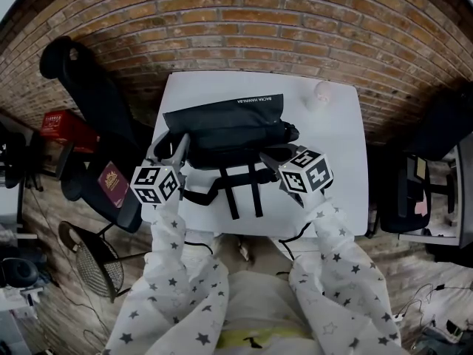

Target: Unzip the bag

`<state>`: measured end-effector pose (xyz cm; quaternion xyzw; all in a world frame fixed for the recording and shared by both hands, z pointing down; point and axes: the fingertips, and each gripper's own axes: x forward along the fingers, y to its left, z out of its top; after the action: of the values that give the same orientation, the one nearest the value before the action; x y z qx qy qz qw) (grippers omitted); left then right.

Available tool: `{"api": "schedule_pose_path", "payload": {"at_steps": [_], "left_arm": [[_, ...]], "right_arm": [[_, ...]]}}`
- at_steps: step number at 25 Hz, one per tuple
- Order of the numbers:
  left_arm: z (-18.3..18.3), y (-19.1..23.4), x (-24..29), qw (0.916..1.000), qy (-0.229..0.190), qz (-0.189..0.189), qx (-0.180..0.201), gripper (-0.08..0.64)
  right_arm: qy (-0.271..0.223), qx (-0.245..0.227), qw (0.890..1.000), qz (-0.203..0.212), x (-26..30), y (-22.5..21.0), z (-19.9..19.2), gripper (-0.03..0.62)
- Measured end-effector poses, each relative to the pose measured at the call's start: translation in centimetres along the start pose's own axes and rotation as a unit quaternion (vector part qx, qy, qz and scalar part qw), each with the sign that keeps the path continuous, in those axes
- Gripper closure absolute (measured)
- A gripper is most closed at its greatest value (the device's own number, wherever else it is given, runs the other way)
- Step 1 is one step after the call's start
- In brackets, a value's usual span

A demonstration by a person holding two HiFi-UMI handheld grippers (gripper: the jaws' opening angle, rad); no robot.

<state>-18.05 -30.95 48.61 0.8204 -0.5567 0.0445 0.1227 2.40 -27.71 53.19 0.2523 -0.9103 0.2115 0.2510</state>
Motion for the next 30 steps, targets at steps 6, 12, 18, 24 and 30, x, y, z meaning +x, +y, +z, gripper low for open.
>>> {"api": "schedule_pose_path", "payload": {"at_steps": [6, 12, 18, 24, 30], "left_arm": [[-0.1, 0.2, 0.1, 1.0000, -0.001, 0.003, -0.001, 0.390], [0.0, -0.2, 0.1, 1.0000, -0.005, 0.007, -0.002, 0.388], [0.0, 0.0, 0.0, 0.9999, -0.005, 0.009, -0.002, 0.390], [0.0, 0.1, 0.0, 0.9999, -0.007, 0.011, -0.001, 0.389], [0.0, 0.2, 0.0, 0.9999, -0.008, 0.014, -0.002, 0.388]], "right_arm": [[0.008, -0.001, 1.000, -0.015, -0.2, -0.8, -0.3, 0.577], [0.005, 0.008, 0.999, -0.033, -2.1, -2.5, -1.0, 0.577], [0.006, 0.010, 0.999, -0.047, -3.0, -3.5, -1.2, 0.577], [0.004, 0.011, 0.999, -0.051, -3.3, -3.8, -1.2, 0.577], [0.010, 0.012, 0.998, -0.063, -3.7, -4.4, -1.3, 0.577]]}}
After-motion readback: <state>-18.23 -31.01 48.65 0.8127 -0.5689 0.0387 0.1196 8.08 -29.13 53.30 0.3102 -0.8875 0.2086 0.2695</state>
